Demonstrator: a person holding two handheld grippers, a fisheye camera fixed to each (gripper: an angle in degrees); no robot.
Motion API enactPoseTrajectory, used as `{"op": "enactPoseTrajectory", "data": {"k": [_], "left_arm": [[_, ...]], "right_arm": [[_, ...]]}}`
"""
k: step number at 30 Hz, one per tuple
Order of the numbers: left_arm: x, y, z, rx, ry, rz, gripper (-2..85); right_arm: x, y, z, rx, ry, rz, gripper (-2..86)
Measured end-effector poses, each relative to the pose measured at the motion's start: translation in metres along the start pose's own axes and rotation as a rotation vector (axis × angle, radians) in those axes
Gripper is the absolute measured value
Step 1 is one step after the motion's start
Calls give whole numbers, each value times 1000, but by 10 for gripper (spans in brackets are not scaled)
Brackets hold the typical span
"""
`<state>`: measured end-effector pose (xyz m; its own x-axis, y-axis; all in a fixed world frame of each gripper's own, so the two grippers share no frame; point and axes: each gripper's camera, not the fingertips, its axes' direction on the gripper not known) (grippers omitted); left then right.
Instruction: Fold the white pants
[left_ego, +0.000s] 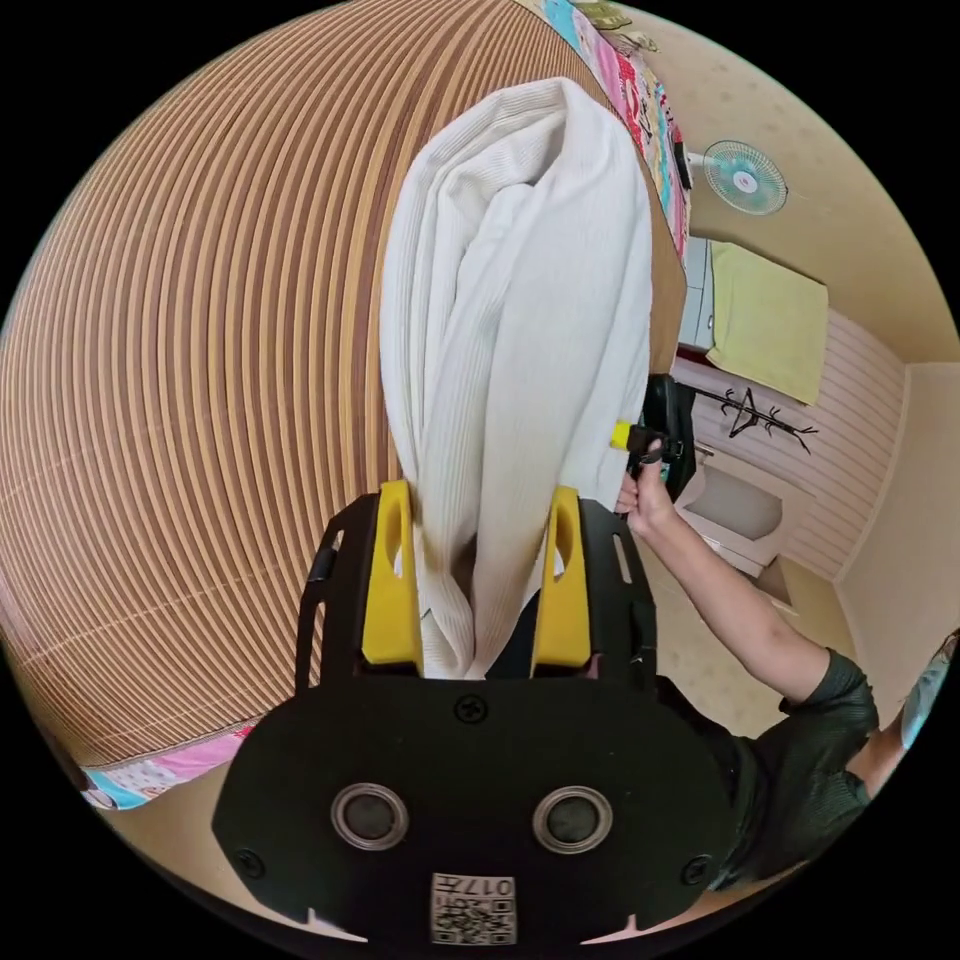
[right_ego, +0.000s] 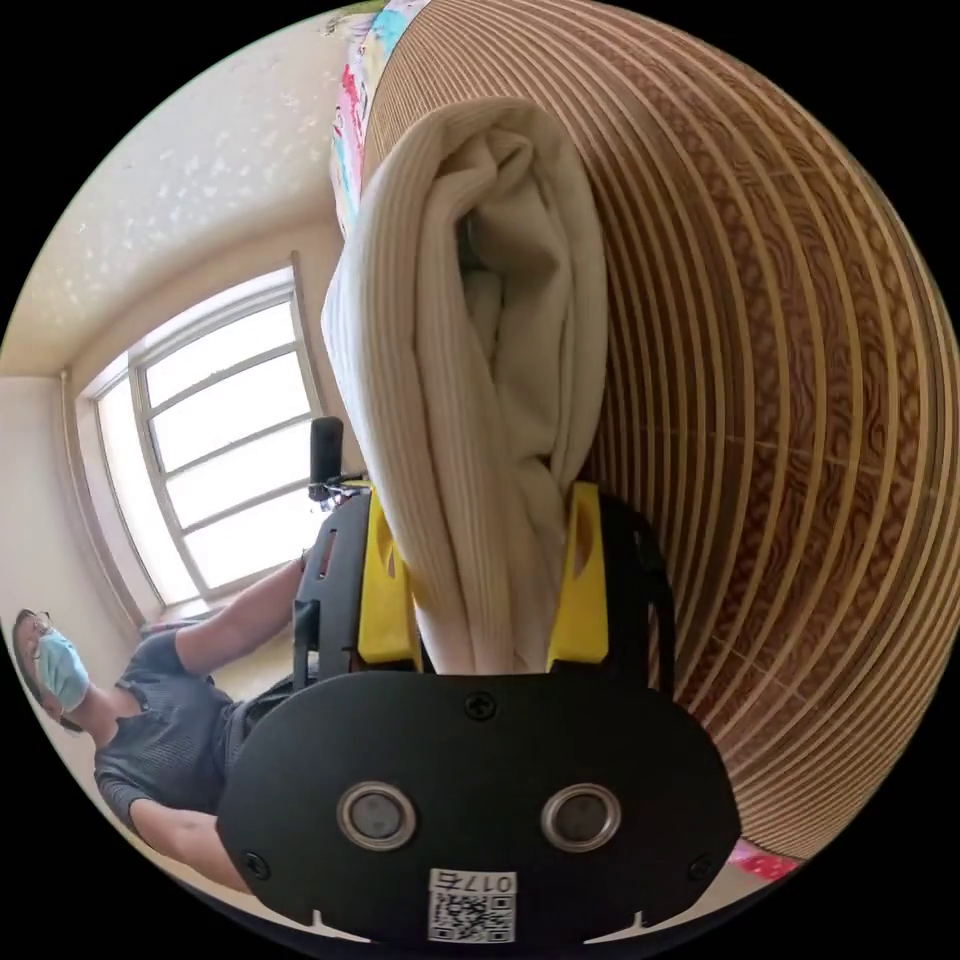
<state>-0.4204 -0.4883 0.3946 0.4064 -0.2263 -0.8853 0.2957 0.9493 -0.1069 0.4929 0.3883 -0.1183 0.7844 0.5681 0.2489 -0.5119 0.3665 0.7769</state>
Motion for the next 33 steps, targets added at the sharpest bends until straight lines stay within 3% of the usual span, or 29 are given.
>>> {"op": "enactPoseTrajectory", "data": {"k": [3, 9, 18, 23, 28, 30, 31, 33], "left_arm": [[-1, 20, -5, -59, 141, -36, 126], [7, 102, -90, -120, 30, -42, 112], [27, 323, -362, 304, -161, -37, 112], [7, 407, -480, 533, -281, -254, 146], [-43, 460, -473, 960, -352, -609, 138], [-46, 468, -439, 1143, -375, -587, 94], [-53, 457, -413, 1152, -319, -488, 62], [-82, 415, -370, 911, -196, -445, 23]], "right_arm": [[10, 5, 13, -79, -193, 48, 190], [-53, 12, 97, -260, -152, -79, 133], [-275, -22, 294, -429, -188, -437, 114], [-349, -52, 381, -413, -29, -448, 126], [-300, -61, 385, -450, 303, -228, 63], [-250, -47, 349, -481, 409, -175, 34], [-235, -42, 336, -486, 438, -153, 29], [-167, -14, 266, -495, 548, -15, 16]]}}
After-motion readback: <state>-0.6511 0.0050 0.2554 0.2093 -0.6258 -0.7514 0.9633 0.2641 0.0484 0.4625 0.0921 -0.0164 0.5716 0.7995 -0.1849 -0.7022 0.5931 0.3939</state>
